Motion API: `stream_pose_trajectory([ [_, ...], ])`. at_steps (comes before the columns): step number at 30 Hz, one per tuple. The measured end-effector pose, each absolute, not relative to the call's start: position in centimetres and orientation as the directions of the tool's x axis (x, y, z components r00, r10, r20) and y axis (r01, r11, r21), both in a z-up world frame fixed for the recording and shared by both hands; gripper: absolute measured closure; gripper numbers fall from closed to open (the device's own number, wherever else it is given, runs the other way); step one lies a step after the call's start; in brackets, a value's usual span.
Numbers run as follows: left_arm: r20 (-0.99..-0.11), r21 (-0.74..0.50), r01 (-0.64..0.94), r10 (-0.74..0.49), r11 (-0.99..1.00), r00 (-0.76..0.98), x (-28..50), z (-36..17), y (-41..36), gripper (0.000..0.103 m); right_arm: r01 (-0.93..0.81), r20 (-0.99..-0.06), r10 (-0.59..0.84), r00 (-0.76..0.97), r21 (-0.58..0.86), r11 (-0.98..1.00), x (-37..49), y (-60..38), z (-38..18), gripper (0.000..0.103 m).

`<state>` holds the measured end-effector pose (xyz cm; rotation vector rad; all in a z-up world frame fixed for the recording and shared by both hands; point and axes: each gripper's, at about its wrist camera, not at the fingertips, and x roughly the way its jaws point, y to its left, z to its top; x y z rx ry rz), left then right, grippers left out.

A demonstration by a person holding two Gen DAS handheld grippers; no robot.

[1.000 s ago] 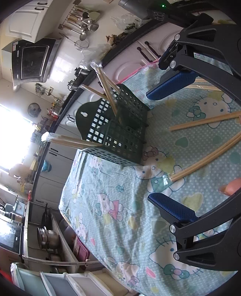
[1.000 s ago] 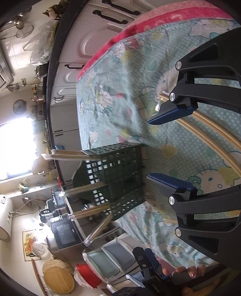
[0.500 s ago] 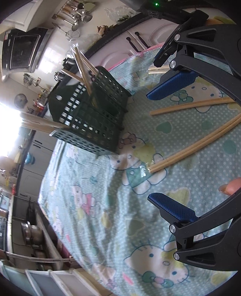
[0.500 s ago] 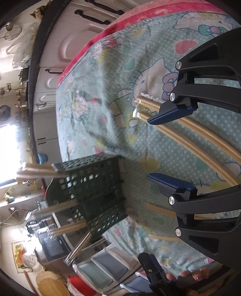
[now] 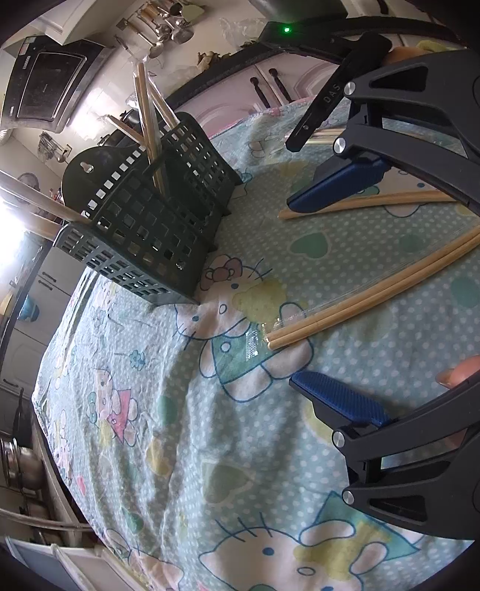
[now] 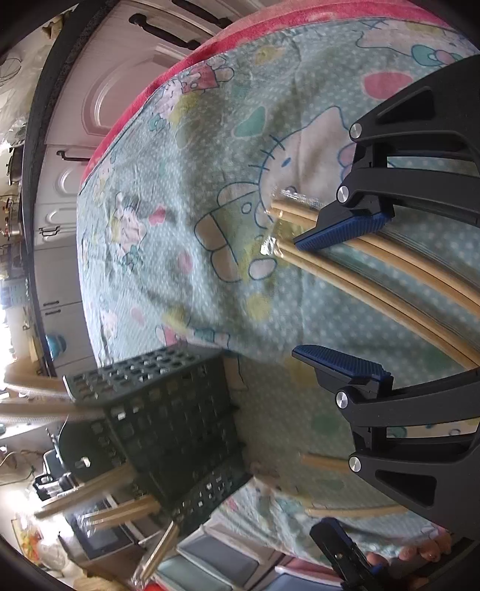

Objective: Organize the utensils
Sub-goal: 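Close the left tool on a chopstick pair while the right tool grasps a wrapped chopstick, then lift both held chopsticks upright toward the green caddy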

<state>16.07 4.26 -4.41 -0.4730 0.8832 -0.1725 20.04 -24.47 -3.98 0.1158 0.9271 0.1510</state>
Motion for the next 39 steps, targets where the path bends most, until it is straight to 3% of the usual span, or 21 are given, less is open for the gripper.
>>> stream_pose_trajectory([
  [7,-0.732,-0.406,-0.086,-0.267,0.91,0.626,17.3,-4.8,4.2,0.043,-0.057,-0.804,0.159,0.572,0.155,0.986,21.9,-24.3,-4.7,0.054],
  [15,-0.752,-0.302,-0.099,-0.173,0.948,0.636,18.7,-5.0,3.2,0.053,-0.056,-0.794,0.136,0.593,0.128,0.99,23.0,-23.8,-4.9,0.085],
  [17,-0.754,-0.283,-0.1,-0.157,0.954,0.638,18.9,-5.0,3.0,0.055,-0.076,-0.79,0.148,0.595,0.128,0.989,22.9,-23.3,-4.8,0.088],
  [26,-0.753,-0.283,-0.133,-0.135,0.95,0.644,18.8,-5.2,4.3,0.084,-0.21,-0.735,0.359,0.576,0.291,0.933,21.0,-21.4,-3.6,0.092],
  [32,-0.739,-0.352,-0.117,-0.199,0.929,0.644,18.1,-5.0,5.3,0.098,-0.274,-0.69,0.432,0.58,0.334,0.902,19.2,-20.1,-1.6,0.092],
  [39,-0.669,-0.391,-0.054,-0.243,0.919,0.703,16.1,-2.1,5.0,0.1,-0.34,-0.622,0.485,0.615,0.346,0.875,17.1,-19.5,1.5,0.092],
])
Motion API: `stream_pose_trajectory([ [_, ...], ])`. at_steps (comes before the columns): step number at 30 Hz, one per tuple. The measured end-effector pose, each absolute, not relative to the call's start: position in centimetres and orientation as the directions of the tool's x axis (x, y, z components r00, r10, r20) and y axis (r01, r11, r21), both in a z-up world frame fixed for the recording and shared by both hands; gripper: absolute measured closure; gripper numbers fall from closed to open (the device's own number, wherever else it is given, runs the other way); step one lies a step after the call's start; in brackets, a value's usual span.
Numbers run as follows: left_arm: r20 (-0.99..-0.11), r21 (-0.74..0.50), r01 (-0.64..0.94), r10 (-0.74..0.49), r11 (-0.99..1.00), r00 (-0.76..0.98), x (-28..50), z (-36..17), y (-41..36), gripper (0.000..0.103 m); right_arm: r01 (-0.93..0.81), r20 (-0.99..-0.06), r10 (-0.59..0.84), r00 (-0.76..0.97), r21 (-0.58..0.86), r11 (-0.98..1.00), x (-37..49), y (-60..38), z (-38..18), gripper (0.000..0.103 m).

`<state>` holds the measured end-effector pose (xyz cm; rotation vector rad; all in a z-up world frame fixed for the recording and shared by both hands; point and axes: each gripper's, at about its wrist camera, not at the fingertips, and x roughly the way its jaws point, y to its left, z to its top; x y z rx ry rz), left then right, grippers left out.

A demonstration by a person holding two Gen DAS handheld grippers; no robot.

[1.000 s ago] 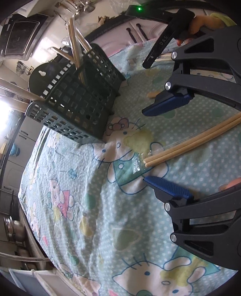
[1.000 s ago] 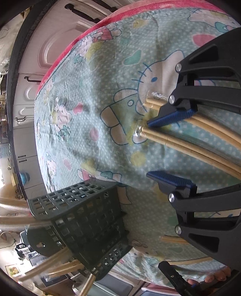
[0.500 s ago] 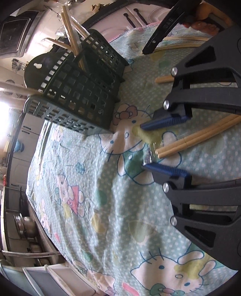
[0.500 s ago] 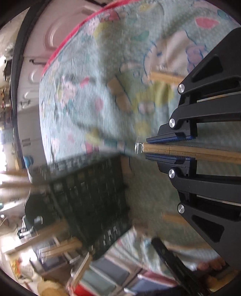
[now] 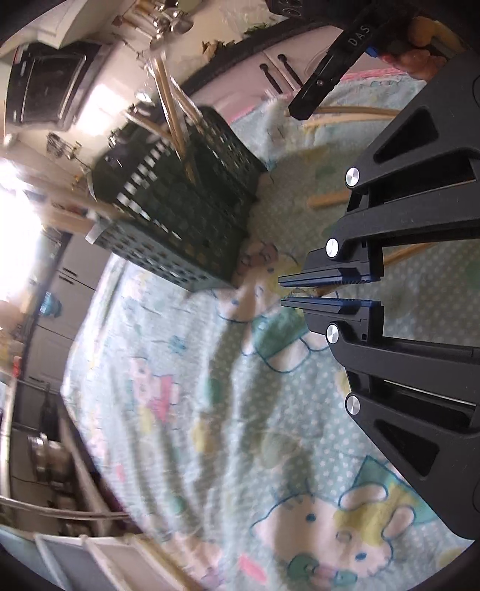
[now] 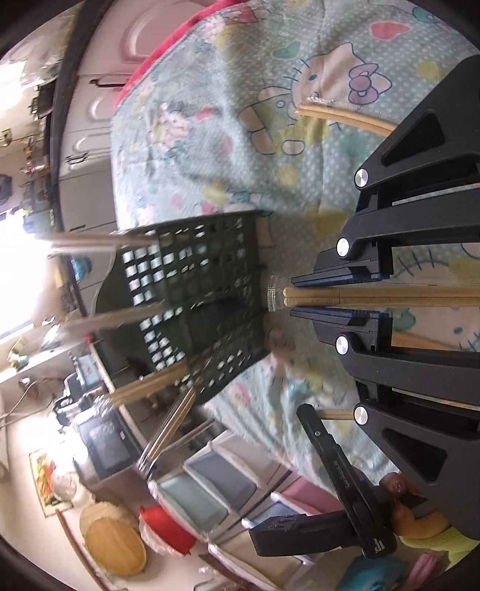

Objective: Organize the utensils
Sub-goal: 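Lift both held chopsticks upright toward the green caddy, then raise both held chopsticks above the caddy compartments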

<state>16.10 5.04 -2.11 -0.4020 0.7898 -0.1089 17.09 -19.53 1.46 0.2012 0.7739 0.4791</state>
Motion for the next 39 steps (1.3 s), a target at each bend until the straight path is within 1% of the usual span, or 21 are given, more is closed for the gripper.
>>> stream_pose_trajectory([
  [9,-0.547,-0.416,0.02,-0.267,0.909,0.794,13.8,3.5,4.7,0.102,-0.4,-0.517,0.53,0.673,0.348,0.848,14.7,-19.9,5.0,0.092],
  [15,-0.485,-0.417,0.065,-0.282,0.906,0.828,12.9,6.4,4.4,0.102,-0.42,-0.446,0.519,0.729,0.307,0.854,13.2,-20.4,7.1,0.092],
  [22,-0.441,-0.41,0.105,-0.298,0.906,0.847,12.7,8.5,3.5,0.102,-0.422,-0.376,0.506,0.776,0.287,0.86,12.1,-21.4,8.6,0.093],
  [39,-0.365,-0.364,0.195,-0.332,0.911,0.87,13.7,13.2,0.9,0.102,-0.399,-0.271,0.458,0.846,0.246,0.883,12.0,-23.1,12.5,0.093],
])
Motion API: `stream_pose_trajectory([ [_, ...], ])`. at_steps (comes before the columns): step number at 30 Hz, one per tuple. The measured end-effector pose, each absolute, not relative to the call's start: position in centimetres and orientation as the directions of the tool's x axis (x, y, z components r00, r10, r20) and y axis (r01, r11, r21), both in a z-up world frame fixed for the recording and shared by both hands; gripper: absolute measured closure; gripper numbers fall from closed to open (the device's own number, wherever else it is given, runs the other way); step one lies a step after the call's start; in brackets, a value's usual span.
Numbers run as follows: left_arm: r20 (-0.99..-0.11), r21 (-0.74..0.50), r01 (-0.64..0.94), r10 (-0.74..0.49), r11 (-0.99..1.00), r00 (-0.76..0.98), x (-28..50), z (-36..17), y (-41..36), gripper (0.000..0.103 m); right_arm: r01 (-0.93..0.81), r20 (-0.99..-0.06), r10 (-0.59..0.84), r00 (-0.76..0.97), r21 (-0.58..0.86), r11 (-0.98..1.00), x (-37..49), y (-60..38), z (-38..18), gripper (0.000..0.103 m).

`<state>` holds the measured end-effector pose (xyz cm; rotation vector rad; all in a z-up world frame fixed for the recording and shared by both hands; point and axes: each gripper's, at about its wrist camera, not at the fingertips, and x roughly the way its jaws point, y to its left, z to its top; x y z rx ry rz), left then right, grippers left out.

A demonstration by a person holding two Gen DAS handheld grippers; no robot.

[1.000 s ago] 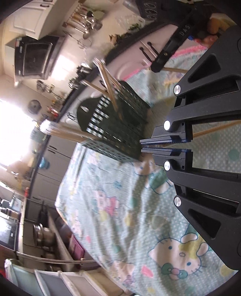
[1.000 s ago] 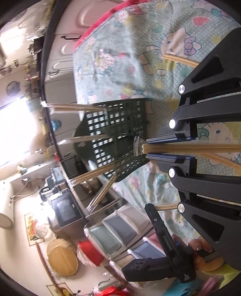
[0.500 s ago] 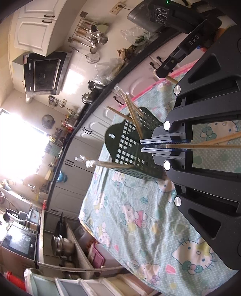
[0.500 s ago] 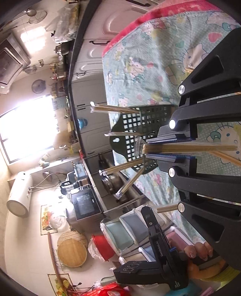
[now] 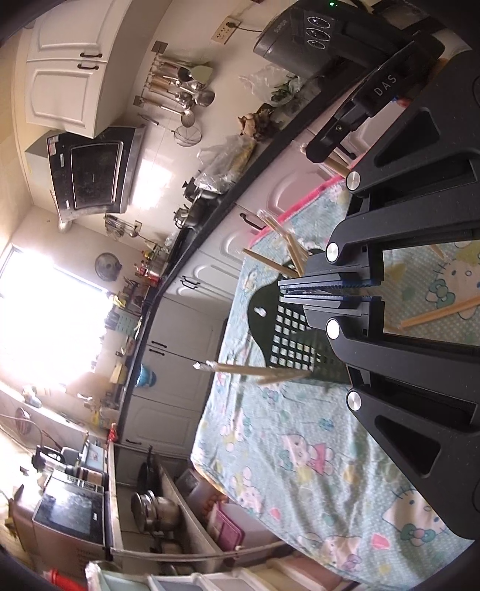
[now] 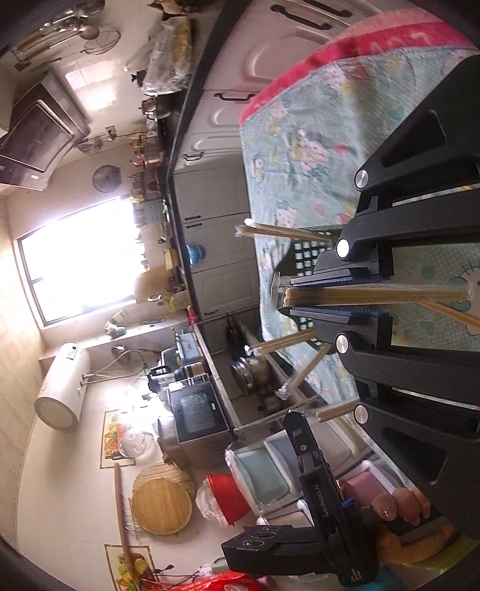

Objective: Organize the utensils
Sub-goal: 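Raise both held chopsticks above the caddy compartments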

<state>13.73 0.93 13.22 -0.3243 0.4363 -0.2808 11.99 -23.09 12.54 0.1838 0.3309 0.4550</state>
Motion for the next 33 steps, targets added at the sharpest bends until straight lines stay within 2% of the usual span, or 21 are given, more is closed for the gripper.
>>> stream_pose_trajectory([
  [15,-0.299,-0.334,0.276,-0.379,0.901,0.876,15.2,17.8,-0.7,0.103,-0.385,-0.203,0.427,0.881,0.216,0.897,13.5,-23.5,16.4,0.093],
  [33,-0.211,-0.297,0.287,-0.356,0.911,0.91,18.2,21.9,-1.6,0.103,-0.35,-0.079,0.367,0.927,0.167,0.922,16.9,-23.3,21.4,0.093],
])
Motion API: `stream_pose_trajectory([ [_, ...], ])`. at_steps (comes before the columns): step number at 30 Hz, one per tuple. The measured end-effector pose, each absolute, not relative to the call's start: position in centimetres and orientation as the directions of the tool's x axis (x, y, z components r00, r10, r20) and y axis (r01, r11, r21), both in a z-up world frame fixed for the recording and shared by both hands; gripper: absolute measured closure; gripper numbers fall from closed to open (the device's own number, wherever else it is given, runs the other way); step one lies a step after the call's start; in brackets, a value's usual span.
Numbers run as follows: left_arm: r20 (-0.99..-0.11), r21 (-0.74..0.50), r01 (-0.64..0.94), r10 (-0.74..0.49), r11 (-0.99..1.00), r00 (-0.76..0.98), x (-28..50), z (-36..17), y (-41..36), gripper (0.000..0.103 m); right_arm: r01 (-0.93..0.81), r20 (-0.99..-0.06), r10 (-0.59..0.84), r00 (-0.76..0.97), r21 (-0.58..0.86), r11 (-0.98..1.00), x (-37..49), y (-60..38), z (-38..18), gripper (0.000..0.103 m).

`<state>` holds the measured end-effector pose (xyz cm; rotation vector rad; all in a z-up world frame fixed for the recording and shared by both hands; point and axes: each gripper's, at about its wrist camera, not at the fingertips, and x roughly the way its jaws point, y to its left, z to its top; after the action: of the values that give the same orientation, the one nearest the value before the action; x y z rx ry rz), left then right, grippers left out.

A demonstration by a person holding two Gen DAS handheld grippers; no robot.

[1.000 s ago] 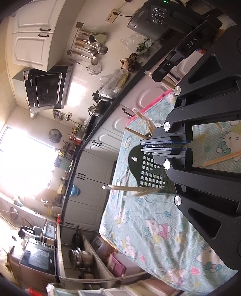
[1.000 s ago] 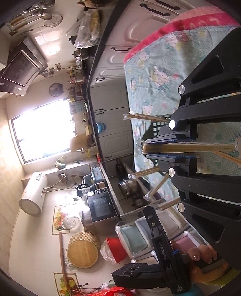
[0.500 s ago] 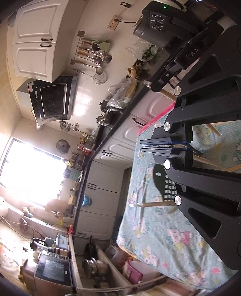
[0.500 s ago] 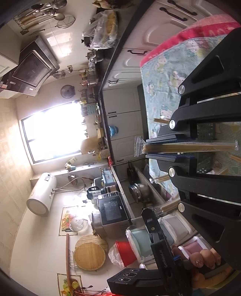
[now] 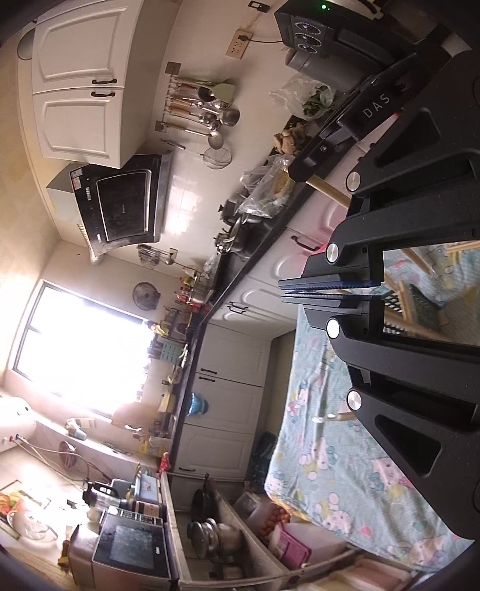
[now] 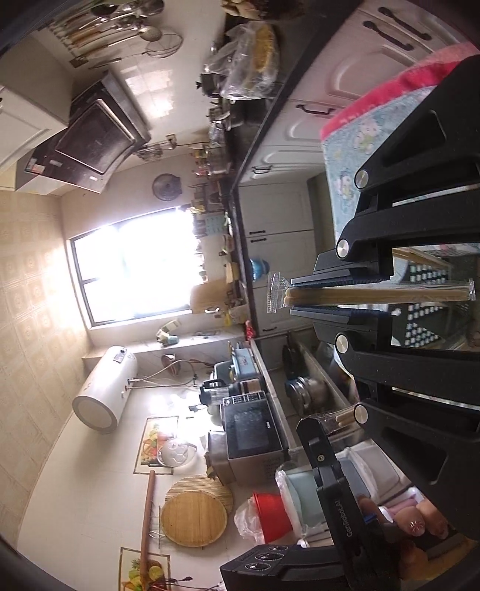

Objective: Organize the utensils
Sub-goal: 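Raise both held chopsticks above the caddy compartments, then lower the held chopsticks into the caddy compartments with both tools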

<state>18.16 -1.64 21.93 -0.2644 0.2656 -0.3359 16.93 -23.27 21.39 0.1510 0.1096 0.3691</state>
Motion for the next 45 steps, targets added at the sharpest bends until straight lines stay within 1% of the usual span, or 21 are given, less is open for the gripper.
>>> stream_pose_trajectory([
  [5,-0.203,-0.291,0.276,-0.341,0.916,0.918,19.5,22.5,-1.9,0.103,-0.332,-0.049,0.342,0.939,0.144,0.932,18.0,-23.1,22.0,0.093],
  [11,-0.203,-0.302,0.26,-0.328,0.917,0.923,21.2,22.4,-1.9,0.103,-0.32,-0.038,0.328,0.944,0.142,0.937,19.3,-22.8,21.6,0.093],
  [19,-0.163,-0.299,0.277,-0.335,0.913,0.928,22.5,21.9,-2.1,0.103,-0.324,-0.025,0.33,0.944,0.138,0.936,20.7,-22.2,20.3,0.093],
  [22,-0.161,-0.296,0.283,-0.34,0.912,0.927,23.0,21.3,-2.2,0.103,-0.324,-0.03,0.331,0.943,0.138,0.936,21.1,-22.0,19.9,0.093],
  [26,-0.186,-0.295,0.275,-0.337,0.915,0.923,23.8,20.3,-2.5,0.103,-0.324,-0.033,0.33,0.943,0.133,0.937,21.7,-21.6,18.9,0.093],
  [32,-0.221,-0.289,0.268,-0.336,0.919,0.915,24.4,18.4,-2.8,0.103,-0.32,-0.065,0.331,0.941,0.134,0.938,22.6,-21.2,17.1,0.093],
  [45,-0.33,-0.252,0.225,-0.302,0.941,0.894,24.7,14.4,-3.3,0.103,-0.314,-0.167,0.339,0.926,0.16,0.936,22.8,-21.2,13.4,0.093],
])
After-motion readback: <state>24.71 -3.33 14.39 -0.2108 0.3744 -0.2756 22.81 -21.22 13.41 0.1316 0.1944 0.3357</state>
